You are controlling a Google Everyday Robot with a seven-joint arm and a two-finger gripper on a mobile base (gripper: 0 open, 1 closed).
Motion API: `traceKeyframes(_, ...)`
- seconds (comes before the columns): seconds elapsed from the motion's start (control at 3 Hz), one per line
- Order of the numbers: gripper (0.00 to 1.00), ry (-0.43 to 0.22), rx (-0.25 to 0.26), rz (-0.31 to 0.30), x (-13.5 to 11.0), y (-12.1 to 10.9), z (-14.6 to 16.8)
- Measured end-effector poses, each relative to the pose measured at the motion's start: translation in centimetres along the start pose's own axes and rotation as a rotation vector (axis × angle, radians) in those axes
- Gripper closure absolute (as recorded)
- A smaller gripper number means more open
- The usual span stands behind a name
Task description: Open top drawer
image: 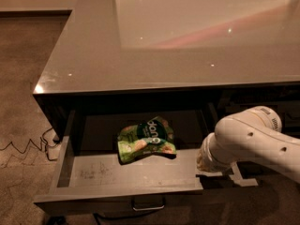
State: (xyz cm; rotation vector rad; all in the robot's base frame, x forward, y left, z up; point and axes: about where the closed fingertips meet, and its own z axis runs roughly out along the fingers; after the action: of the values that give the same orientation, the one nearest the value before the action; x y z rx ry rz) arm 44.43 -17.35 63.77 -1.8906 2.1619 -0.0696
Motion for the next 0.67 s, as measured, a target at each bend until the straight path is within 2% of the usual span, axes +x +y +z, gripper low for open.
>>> traceKeyframes(0.33, 1.00, 0.024, -0.048, 0.054, 0.00, 2.35, 0.60)
traceKeyframes(0.67, 1.00, 0.024, -0.048, 0.054, 0.00, 2.35, 0.60)
